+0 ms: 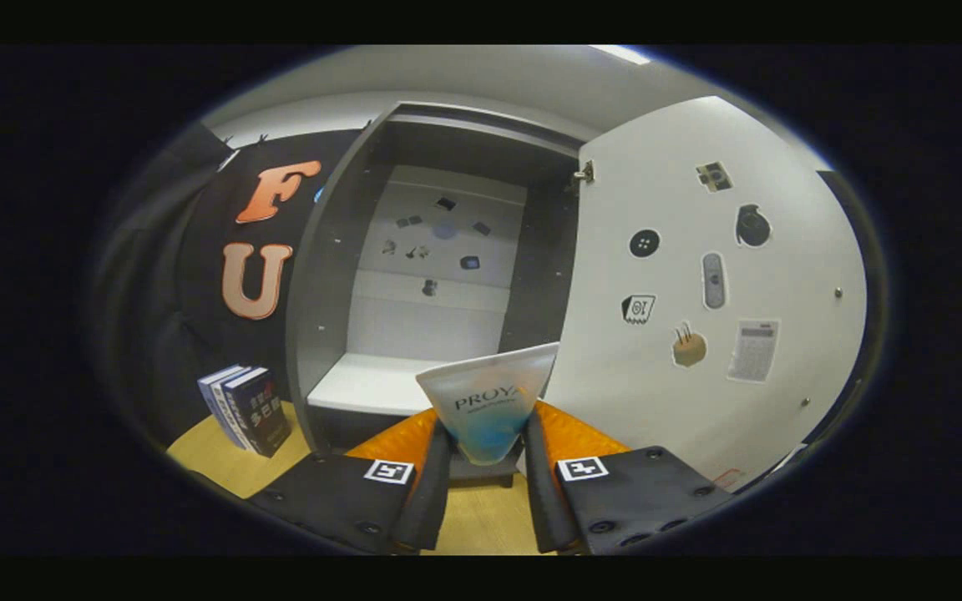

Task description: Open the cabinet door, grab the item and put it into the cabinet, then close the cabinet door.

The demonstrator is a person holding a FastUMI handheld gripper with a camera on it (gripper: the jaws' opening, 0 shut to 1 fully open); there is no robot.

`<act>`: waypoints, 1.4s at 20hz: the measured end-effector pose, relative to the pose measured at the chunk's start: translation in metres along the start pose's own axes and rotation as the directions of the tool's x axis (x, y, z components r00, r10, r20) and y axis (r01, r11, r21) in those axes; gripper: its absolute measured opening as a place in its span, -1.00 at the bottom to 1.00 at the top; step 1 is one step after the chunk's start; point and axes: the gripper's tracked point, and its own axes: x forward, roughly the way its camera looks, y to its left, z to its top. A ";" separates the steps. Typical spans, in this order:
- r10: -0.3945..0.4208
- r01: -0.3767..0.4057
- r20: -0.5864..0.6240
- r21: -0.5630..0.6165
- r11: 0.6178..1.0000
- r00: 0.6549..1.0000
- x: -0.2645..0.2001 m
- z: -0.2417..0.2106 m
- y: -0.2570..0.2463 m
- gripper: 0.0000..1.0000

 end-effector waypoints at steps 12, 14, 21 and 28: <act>0.076 -0.079 -0.225 -0.005 0.997 0.971 0.204 -0.004 0.058 -0.01; 0.112 -0.103 -0.284 0.045 0.994 0.952 0.227 -0.021 0.067 -0.02; 0.189 -0.157 -0.405 0.110 0.981 0.894 0.253 -0.070 0.087 0.01; 0.180 -0.168 -0.391 0.064 0.984 0.903 0.256 -0.075 0.092 0.11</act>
